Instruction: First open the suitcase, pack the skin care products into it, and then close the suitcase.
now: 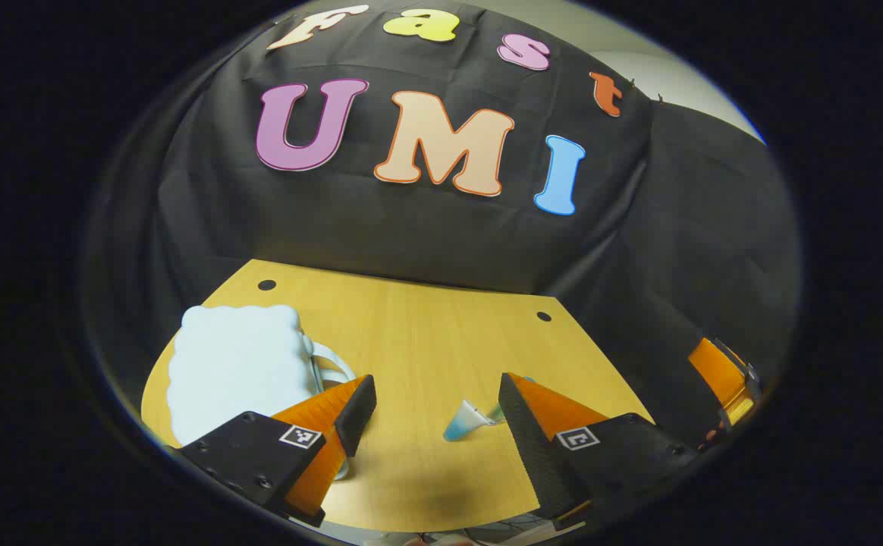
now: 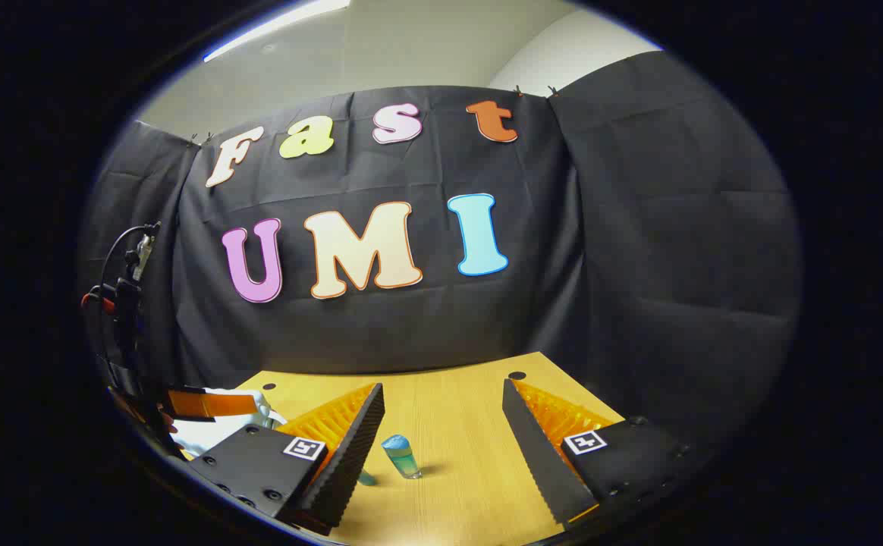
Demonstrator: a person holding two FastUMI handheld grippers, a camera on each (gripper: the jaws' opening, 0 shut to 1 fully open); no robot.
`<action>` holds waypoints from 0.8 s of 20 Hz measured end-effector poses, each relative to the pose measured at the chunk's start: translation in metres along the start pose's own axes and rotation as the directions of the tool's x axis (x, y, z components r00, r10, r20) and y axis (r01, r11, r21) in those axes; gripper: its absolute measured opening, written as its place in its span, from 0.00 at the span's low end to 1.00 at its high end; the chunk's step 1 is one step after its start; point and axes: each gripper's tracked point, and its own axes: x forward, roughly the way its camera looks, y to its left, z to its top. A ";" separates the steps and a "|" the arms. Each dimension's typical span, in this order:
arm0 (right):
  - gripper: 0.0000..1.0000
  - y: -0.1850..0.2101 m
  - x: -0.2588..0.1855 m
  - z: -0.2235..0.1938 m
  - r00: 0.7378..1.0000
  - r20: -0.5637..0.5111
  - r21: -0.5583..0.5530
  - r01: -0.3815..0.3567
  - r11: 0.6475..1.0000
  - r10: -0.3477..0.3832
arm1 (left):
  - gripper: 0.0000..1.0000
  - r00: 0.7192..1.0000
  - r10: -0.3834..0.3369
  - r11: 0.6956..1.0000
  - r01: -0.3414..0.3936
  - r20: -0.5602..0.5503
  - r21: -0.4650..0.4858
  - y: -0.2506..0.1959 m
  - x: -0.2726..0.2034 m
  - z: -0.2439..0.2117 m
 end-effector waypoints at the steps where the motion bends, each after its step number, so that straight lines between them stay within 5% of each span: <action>1: 0.98 -0.001 0.001 -0.003 1.000 -0.006 0.002 -0.002 1.000 0.002 | 0.96 1.000 0.015 1.000 -0.015 -0.009 0.001 0.005 -0.001 -0.001; 9: 0.98 -0.006 0.016 -0.024 0.998 -0.054 0.026 -0.033 0.999 0.035 | 0.96 0.985 0.156 0.988 -0.156 -0.067 0.007 0.053 0.001 -0.005; 16: 0.98 -0.021 0.025 -0.041 0.995 -0.099 0.055 -0.023 0.998 0.028 | 0.95 0.958 0.215 0.976 -0.206 -0.187 0.064 0.084 0.042 -0.006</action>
